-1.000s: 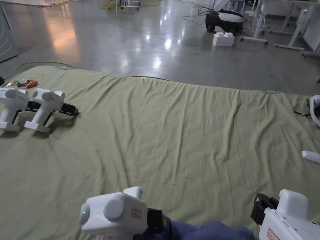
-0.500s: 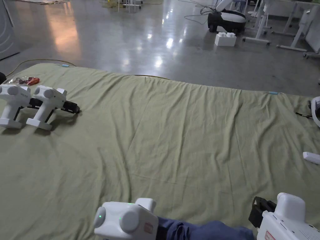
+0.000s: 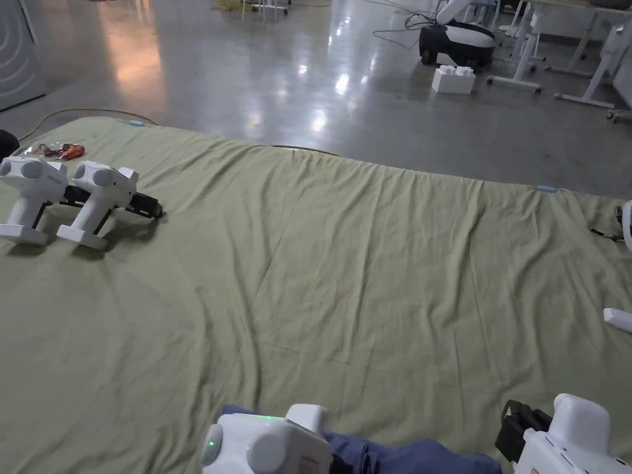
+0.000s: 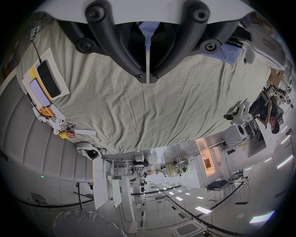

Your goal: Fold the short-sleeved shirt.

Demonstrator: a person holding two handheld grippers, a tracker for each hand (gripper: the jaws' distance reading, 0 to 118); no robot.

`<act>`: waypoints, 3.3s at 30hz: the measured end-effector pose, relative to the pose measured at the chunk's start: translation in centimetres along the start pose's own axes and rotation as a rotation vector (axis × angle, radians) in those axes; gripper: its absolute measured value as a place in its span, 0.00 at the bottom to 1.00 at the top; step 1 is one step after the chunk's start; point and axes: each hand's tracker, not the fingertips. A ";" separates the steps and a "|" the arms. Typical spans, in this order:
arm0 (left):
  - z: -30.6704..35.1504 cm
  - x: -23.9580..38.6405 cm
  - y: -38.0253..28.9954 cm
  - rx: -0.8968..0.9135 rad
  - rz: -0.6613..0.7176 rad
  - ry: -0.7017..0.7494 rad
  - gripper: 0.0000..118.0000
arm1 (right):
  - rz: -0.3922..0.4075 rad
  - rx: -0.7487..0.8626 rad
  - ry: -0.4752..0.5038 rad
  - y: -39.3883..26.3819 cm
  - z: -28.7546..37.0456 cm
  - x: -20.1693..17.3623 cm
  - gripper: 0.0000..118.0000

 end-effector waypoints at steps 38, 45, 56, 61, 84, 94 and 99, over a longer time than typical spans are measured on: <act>7.9 -11.8 -1.1 0.078 0.028 0.202 0.40 | 0.015 -0.012 0.024 0.1 -0.4 -1.0 0.05; 8.3 -15.6 -0.6 0.114 0.155 0.045 0.58 | 0.010 -0.011 0.025 0.1 -0.5 -1.0 0.05; 6.3 -21.5 -1.6 0.184 0.383 -0.302 0.59 | -0.007 -0.024 0.025 -0.4 -0.7 -0.6 0.05; 7.5 -20.0 -2.2 0.187 0.432 -0.380 0.59 | -0.018 -0.030 0.027 -0.5 -0.8 -0.5 0.05; 6.4 -21.6 -1.1 0.168 0.425 -0.513 0.59 | -0.007 -0.060 0.036 -1.0 -1.1 -1.7 0.05; 7.4 -20.7 -0.9 0.176 0.365 -0.410 0.17 | -0.002 -0.061 0.042 -1.0 -0.9 -1.8 0.05; 10.7 -18.0 -0.6 0.201 0.286 -0.375 0.15 | -0.002 -0.056 0.038 -0.8 -0.9 -1.3 0.05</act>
